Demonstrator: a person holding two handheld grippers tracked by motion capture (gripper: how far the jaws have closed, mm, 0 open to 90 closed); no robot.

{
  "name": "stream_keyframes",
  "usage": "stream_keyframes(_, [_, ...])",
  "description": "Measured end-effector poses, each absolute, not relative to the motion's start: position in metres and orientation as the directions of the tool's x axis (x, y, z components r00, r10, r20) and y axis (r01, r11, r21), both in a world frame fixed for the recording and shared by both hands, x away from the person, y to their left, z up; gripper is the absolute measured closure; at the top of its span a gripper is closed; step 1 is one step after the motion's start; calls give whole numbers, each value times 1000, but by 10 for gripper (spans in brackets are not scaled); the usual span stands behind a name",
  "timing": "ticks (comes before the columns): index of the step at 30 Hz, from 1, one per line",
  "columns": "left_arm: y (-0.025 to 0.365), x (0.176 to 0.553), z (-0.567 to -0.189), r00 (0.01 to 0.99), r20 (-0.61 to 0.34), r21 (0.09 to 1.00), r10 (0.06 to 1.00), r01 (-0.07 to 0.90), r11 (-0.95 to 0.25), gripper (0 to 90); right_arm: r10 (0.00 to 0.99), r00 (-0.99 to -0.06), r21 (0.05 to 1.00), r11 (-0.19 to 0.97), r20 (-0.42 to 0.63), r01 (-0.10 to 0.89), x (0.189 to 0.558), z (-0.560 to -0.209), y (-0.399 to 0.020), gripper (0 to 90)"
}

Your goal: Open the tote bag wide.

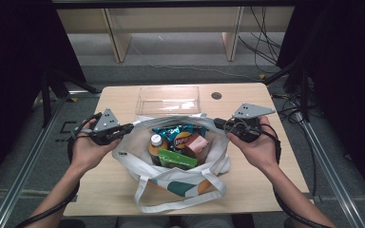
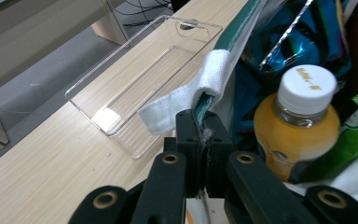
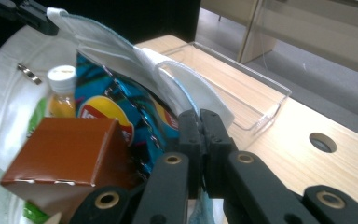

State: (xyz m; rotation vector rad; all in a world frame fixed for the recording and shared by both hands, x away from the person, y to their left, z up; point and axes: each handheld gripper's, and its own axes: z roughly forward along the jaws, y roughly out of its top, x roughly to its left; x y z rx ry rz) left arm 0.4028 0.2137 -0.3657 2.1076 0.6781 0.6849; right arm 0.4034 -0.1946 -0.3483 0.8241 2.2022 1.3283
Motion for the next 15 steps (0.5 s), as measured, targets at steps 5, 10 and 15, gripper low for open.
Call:
stream_keyframes(5, [207,412,-372,699,237,798,675,257,-546,873,698,-710,878,394,-94,271,408,-353,-192,887])
stream_keyframes(10, [201,421,-382,693,243,774,679,283,-566,874,700,-702,852,443,-135,278,416,-363,-190,887])
stream_keyframes(15, [195,430,-392,688,265,755,676,288,-590,878,704,-695,832,466,-143,301,422,-375,-187,886])
